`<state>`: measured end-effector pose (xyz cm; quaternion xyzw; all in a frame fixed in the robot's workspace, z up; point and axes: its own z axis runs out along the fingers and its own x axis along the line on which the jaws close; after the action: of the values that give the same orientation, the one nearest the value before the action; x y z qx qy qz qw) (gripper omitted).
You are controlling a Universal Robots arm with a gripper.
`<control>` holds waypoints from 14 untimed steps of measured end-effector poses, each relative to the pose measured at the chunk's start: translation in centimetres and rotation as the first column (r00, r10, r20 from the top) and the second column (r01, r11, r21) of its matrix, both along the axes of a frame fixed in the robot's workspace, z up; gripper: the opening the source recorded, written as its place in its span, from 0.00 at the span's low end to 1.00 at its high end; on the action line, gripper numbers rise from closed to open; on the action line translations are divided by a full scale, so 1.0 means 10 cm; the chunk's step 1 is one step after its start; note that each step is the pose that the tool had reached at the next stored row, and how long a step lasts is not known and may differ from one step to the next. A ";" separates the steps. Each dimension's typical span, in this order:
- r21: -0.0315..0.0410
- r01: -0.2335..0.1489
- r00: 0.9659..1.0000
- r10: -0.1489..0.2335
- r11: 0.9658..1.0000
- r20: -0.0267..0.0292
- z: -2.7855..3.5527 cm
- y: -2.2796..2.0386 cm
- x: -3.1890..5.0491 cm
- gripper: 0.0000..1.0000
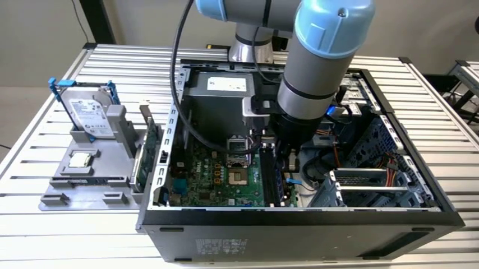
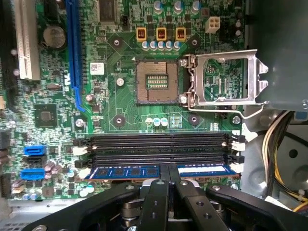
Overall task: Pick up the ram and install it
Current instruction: 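Press down the ram until it locks into place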
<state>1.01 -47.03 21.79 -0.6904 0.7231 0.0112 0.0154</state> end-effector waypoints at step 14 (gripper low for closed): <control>0.001 0.000 1.000 0.000 1.000 0.000 0.498 0.002 0.000 0.00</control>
<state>1.01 -47.00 26.77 -0.6904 0.7232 0.0118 0.0158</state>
